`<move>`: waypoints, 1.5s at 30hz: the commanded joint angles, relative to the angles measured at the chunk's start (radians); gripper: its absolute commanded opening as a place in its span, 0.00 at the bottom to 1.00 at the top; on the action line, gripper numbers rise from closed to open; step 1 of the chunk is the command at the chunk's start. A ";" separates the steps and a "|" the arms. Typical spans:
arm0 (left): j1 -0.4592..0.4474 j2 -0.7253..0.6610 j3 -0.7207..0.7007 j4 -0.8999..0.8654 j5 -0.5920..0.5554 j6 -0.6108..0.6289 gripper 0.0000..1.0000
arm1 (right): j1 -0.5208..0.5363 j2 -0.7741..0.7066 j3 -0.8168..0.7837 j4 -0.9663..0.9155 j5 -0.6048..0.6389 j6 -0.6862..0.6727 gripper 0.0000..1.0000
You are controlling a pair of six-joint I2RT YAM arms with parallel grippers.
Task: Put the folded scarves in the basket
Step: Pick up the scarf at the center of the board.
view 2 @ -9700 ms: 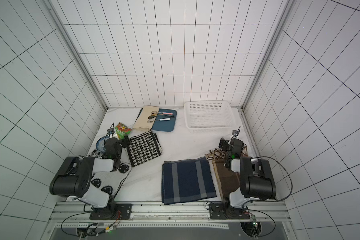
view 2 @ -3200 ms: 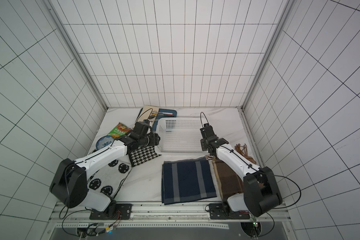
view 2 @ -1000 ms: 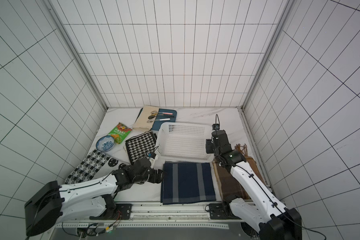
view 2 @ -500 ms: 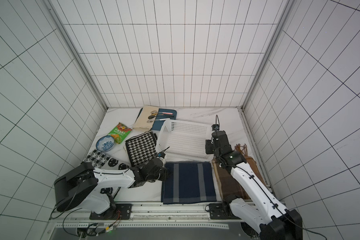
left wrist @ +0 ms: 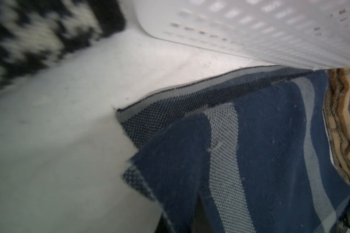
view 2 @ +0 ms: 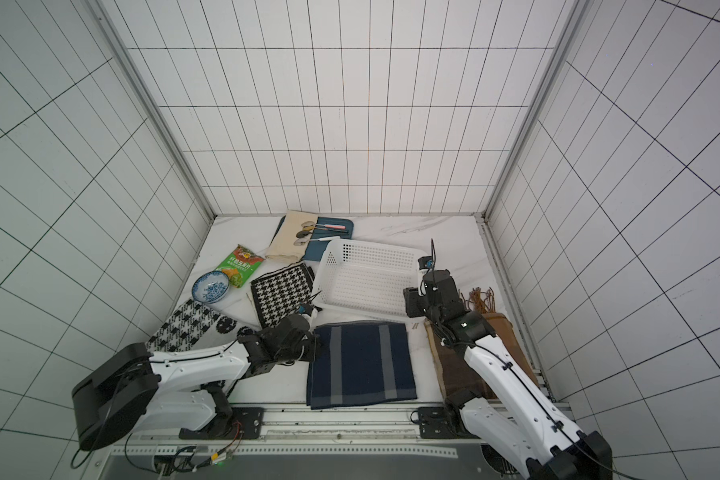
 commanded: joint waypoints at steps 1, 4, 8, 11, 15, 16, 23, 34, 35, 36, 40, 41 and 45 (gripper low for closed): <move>0.087 -0.025 -0.034 -0.062 0.066 0.041 0.00 | 0.069 -0.038 -0.065 0.009 -0.077 0.079 0.49; 0.115 -0.046 -0.035 -0.071 0.069 0.056 0.00 | 0.145 -0.114 -0.113 -0.008 -0.025 0.124 0.49; 0.115 -0.049 -0.032 -0.072 0.070 0.065 0.05 | 0.246 -0.226 -0.159 -0.070 0.039 0.166 0.48; 0.114 -0.045 -0.032 -0.068 0.080 0.066 0.19 | 0.292 -0.284 -0.220 -0.115 0.033 0.235 0.48; 0.114 -0.068 -0.034 -0.077 0.069 0.063 0.27 | 0.356 -0.322 -0.339 -0.080 0.005 0.338 0.48; 0.113 -0.073 -0.036 -0.078 0.065 0.062 0.28 | 0.374 -0.321 -0.359 -0.071 0.013 0.362 0.48; 0.101 -0.062 -0.041 -0.078 0.042 0.049 0.46 | 0.486 -0.221 -0.401 -0.031 0.103 0.443 0.52; 0.066 0.002 -0.021 -0.070 0.003 0.046 0.51 | 0.500 -0.071 -0.470 0.108 0.075 0.533 0.55; 0.062 0.015 -0.017 -0.068 0.010 0.047 0.52 | 0.500 -0.073 -0.475 0.117 0.072 0.541 0.55; 0.060 0.028 -0.016 -0.061 0.023 0.046 0.51 | 0.501 -0.075 -0.480 0.123 0.070 0.550 0.55; 0.035 0.045 -0.010 -0.057 0.035 0.048 0.49 | 0.505 -0.059 -0.538 0.226 0.001 0.588 0.52; 0.030 0.045 -0.008 -0.057 0.034 0.050 0.49 | 0.507 -0.050 -0.559 0.279 -0.028 0.590 0.51; 0.026 0.061 -0.012 -0.048 0.058 0.049 0.45 | 0.530 -0.007 -0.545 0.278 -0.023 0.610 0.47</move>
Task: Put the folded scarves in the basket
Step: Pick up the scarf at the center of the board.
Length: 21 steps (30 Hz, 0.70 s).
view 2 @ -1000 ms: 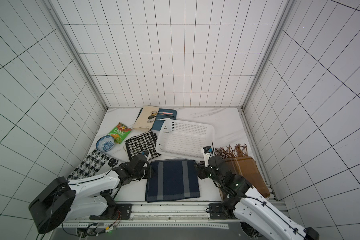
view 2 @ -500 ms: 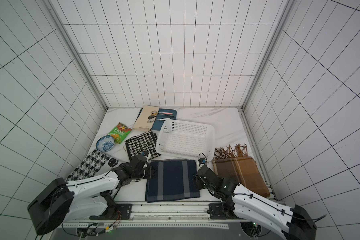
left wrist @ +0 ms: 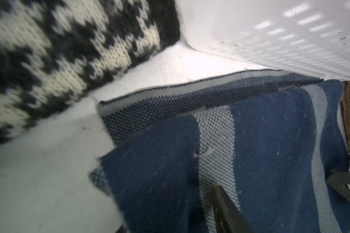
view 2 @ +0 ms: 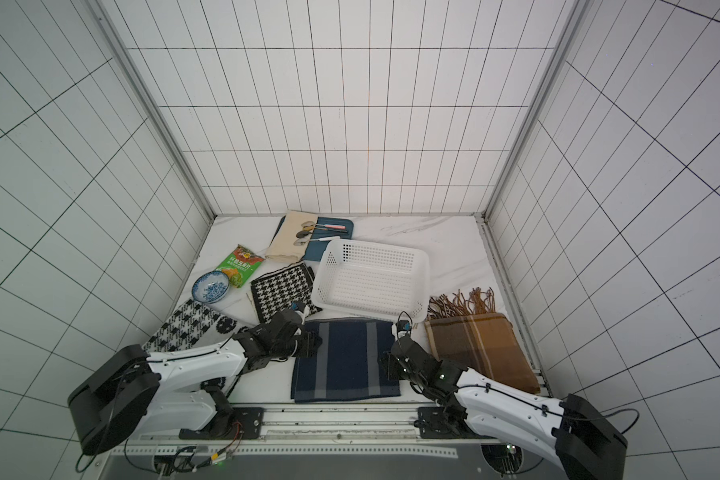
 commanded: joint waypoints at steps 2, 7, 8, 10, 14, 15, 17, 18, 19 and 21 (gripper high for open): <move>-0.011 0.056 -0.015 -0.037 0.068 -0.001 0.37 | 0.026 0.047 -0.029 -0.015 -0.038 0.033 0.43; -0.017 0.042 -0.017 -0.020 0.116 0.015 0.00 | 0.028 0.024 -0.045 -0.008 -0.037 0.034 0.12; -0.020 0.031 -0.017 -0.022 0.117 0.016 0.00 | 0.028 0.014 -0.042 -0.018 -0.033 0.031 0.07; -0.031 -0.006 -0.015 -0.032 0.113 0.022 0.00 | 0.028 -0.008 -0.028 -0.053 -0.024 0.025 0.00; -0.069 -0.118 -0.011 -0.079 0.042 0.033 0.00 | 0.060 -0.028 0.021 -0.115 0.001 -0.024 0.00; -0.082 -0.154 -0.006 -0.100 0.006 0.036 0.00 | 0.079 -0.028 0.043 -0.144 0.022 -0.031 0.00; -0.100 -0.215 -0.006 -0.128 -0.032 0.036 0.00 | 0.116 -0.024 0.080 -0.180 0.060 -0.035 0.00; -0.105 -0.241 -0.006 -0.135 -0.034 0.030 0.00 | 0.133 -0.021 0.099 -0.190 0.075 -0.034 0.00; -0.110 -0.263 -0.004 -0.137 -0.027 0.023 0.00 | 0.153 -0.015 0.118 -0.199 0.091 -0.035 0.00; -0.134 -0.289 0.012 -0.145 -0.030 0.016 0.00 | 0.191 -0.003 0.158 -0.216 0.125 -0.036 0.00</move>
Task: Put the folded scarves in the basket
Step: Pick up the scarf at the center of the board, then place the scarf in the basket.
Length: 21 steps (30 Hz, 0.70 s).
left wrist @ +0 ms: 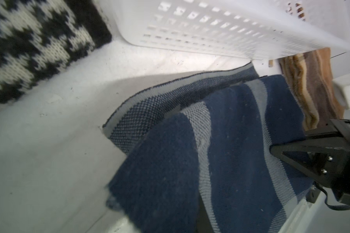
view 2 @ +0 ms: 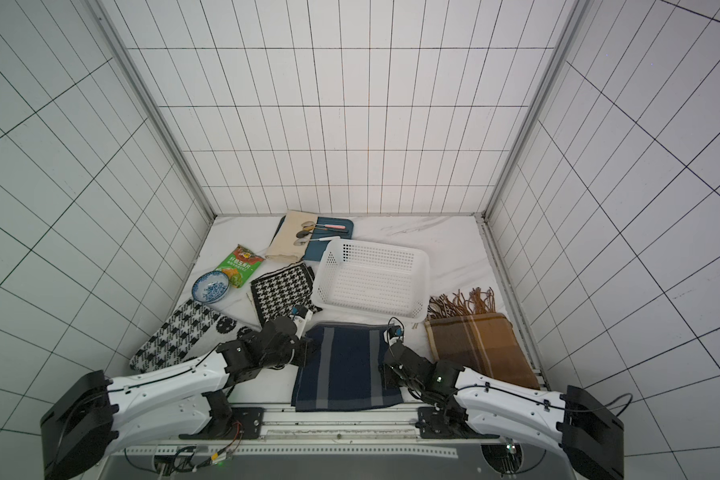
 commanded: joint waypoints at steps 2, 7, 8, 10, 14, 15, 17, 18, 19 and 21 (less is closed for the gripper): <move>-0.049 -0.044 0.062 -0.071 -0.059 -0.004 0.00 | 0.078 0.024 0.126 -0.098 0.105 -0.027 0.00; -0.104 -0.108 0.166 -0.187 -0.135 -0.004 0.00 | 0.167 0.030 0.237 -0.203 0.212 -0.030 0.00; -0.106 -0.123 0.177 -0.198 -0.138 -0.004 0.00 | 0.176 0.027 0.250 -0.215 0.222 -0.030 0.00; -0.106 -0.155 0.206 -0.230 -0.150 -0.002 0.00 | 0.198 0.015 0.274 -0.242 0.244 -0.030 0.00; -0.106 -0.192 0.251 -0.251 -0.168 0.001 0.00 | 0.234 0.003 0.327 -0.296 0.277 -0.039 0.00; -0.106 -0.192 0.271 -0.255 -0.166 0.005 0.00 | 0.239 0.002 0.348 -0.319 0.288 -0.043 0.00; -0.105 -0.181 0.321 -0.274 -0.163 0.014 0.00 | 0.246 -0.001 0.391 -0.361 0.307 -0.058 0.00; -0.106 -0.175 0.351 -0.282 -0.168 0.023 0.00 | 0.248 -0.006 0.415 -0.385 0.318 -0.066 0.00; -0.105 -0.167 0.382 -0.293 -0.182 0.032 0.00 | 0.249 -0.014 0.439 -0.410 0.333 -0.073 0.00; -0.106 -0.154 0.432 -0.299 -0.219 0.055 0.00 | 0.250 -0.032 0.483 -0.449 0.355 -0.094 0.00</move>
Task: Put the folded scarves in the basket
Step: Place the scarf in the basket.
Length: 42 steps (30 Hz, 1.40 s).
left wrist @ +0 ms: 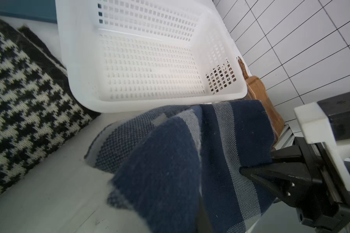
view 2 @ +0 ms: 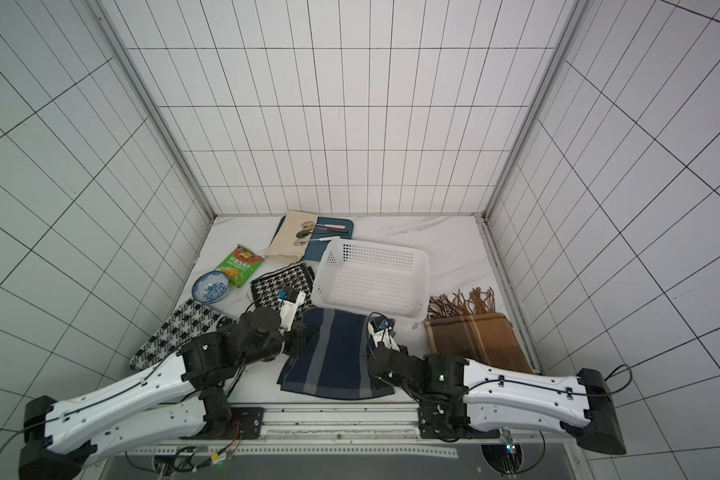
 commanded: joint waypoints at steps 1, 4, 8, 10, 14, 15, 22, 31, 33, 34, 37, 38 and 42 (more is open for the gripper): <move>-0.002 0.008 0.106 0.023 -0.094 0.053 0.00 | 0.011 -0.043 0.112 -0.119 0.079 -0.055 0.00; 0.012 0.048 0.175 0.026 -0.129 0.084 0.00 | 0.011 -0.060 0.189 -0.202 0.126 -0.090 0.00; 0.107 0.179 0.266 0.071 -0.048 0.106 0.00 | -0.024 -0.073 0.280 -0.242 0.198 -0.183 0.00; 0.181 0.251 0.309 0.088 -0.011 0.082 0.00 | -0.099 -0.076 0.310 -0.241 0.176 -0.236 0.00; 0.233 0.393 0.379 0.191 0.023 0.098 0.00 | -0.345 -0.071 0.319 -0.172 0.002 -0.352 0.00; 0.237 0.433 0.403 0.203 0.012 0.113 0.00 | -0.404 -0.057 0.316 -0.156 -0.038 -0.375 0.00; 0.345 0.750 0.616 0.225 0.052 0.145 0.00 | -0.810 0.141 0.322 0.000 -0.417 -0.485 0.00; 0.420 1.086 0.837 0.154 0.099 0.152 0.00 | -1.053 0.405 0.325 0.138 -0.600 -0.514 0.00; 0.424 1.130 0.865 0.132 0.107 0.144 0.00 | -1.092 0.453 0.301 0.175 -0.648 -0.501 0.00; 0.424 1.147 0.875 0.128 0.109 0.145 0.00 | -1.102 0.474 0.292 0.184 -0.647 -0.503 0.00; 0.426 1.189 0.884 0.126 0.099 0.153 0.00 | -1.103 0.513 0.292 0.188 -0.607 -0.505 0.00; 0.427 1.201 0.885 0.125 0.093 0.156 0.00 | -1.103 0.522 0.296 0.187 -0.607 -0.503 0.00; 0.436 1.239 0.901 0.093 0.057 0.172 0.00 | -1.103 0.563 0.301 0.172 -0.597 -0.496 0.03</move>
